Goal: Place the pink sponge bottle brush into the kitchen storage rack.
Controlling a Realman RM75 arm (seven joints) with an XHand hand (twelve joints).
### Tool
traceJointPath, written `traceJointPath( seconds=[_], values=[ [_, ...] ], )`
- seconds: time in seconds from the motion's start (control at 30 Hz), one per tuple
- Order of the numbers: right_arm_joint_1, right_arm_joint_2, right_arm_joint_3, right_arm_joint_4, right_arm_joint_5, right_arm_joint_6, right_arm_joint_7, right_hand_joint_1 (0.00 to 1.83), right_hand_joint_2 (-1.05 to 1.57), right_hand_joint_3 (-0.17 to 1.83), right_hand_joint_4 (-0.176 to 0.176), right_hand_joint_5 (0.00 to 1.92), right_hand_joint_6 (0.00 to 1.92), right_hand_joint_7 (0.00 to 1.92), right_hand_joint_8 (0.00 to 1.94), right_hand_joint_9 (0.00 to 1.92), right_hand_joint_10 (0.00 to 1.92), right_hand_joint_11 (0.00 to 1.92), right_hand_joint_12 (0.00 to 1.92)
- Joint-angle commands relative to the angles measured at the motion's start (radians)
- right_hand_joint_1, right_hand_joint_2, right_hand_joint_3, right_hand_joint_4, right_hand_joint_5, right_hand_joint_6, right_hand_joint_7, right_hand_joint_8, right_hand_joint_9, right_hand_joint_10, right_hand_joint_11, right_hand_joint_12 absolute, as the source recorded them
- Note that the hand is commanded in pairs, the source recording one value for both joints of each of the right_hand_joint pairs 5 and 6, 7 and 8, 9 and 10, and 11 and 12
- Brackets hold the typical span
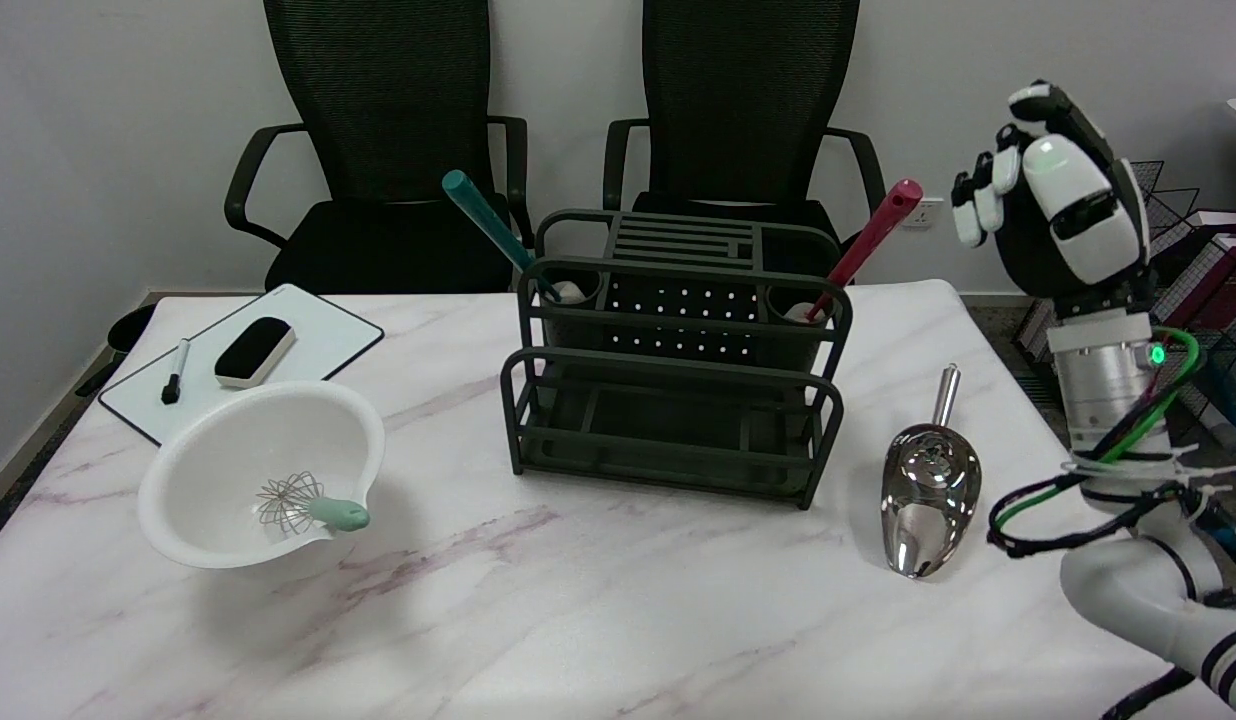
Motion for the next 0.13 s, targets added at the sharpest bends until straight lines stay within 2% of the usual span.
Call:
traceJointPath(
  seconds=[0.03,0.13],
  values=[
    [-0.15,-0.054,-0.196,0.028,0.028,0.146,-0.077,1.0,0.77,0.96,0.0,0.82,0.82,1.32,1.32,1.48,1.48,1.5,1.5],
    [-0.132,-0.052,-0.229,-0.004,0.026,0.155,-0.077,0.98,0.75,0.97,0.0,0.82,0.82,1.31,1.31,1.47,1.47,1.44,1.44]
  ],
)
